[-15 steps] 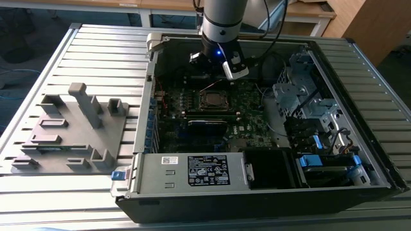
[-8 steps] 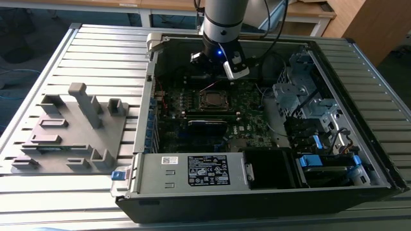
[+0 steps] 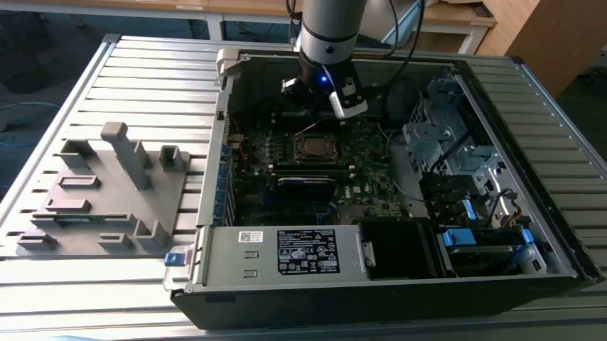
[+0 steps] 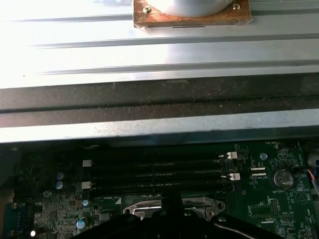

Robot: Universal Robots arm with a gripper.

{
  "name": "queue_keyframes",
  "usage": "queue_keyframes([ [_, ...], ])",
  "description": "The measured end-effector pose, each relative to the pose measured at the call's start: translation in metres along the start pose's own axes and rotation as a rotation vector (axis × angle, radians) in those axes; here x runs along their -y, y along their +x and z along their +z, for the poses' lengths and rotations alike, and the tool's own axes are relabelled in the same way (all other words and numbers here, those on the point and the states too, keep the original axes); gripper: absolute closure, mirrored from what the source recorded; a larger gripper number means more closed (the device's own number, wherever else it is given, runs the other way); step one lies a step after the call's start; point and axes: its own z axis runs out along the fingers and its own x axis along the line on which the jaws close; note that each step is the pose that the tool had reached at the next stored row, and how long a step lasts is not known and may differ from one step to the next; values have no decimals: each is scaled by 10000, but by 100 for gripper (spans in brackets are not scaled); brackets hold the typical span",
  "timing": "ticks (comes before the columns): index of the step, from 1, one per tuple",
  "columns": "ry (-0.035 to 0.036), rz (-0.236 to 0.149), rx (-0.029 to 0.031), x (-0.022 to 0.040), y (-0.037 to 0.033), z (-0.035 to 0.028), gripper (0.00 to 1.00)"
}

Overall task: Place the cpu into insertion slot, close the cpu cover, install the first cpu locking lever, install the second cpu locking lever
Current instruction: 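Install the first cpu locking lever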

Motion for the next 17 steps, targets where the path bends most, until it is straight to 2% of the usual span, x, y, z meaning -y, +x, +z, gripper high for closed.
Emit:
queue_keyframes([
  [2, -43, -1, -2, 1, 0, 5, 89],
  [11, -45, -1, -3, 12, -3, 54, 89],
  [17, -45, 0, -3, 11, -49, 62, 89],
])
